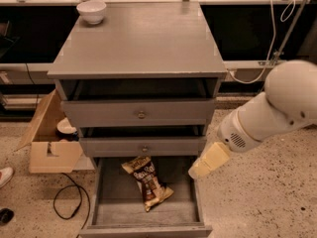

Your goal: Pick brown chip bag from bottom drawer and place on counter

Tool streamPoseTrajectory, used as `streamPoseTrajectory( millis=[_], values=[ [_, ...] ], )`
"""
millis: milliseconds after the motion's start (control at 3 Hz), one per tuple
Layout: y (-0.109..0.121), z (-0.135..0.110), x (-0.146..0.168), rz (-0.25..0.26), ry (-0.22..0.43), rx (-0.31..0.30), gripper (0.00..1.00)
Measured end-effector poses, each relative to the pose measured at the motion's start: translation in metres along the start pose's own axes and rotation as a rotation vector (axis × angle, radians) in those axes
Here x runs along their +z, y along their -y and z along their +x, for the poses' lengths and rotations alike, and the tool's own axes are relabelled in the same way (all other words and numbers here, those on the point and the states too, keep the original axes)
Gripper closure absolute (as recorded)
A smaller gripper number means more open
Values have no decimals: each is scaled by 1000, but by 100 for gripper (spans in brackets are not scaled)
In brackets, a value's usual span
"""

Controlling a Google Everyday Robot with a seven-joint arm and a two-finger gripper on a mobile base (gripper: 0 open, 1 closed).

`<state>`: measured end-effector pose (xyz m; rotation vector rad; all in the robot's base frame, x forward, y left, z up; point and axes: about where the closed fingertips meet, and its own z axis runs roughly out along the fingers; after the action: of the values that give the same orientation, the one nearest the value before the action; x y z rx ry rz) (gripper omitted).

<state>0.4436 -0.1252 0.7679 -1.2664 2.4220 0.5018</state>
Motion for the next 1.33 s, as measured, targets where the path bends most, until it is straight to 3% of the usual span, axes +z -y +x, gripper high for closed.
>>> streamPoseTrajectory(
  millis=[333,667,1000,1333],
  values=[
    [14,-14,6,55,56,3,0],
    [13,-14,6,55,56,3,0],
    [20,-8,40,49,63,-5,0],
    [34,6,112,10,131,-6,0]
  ],
)
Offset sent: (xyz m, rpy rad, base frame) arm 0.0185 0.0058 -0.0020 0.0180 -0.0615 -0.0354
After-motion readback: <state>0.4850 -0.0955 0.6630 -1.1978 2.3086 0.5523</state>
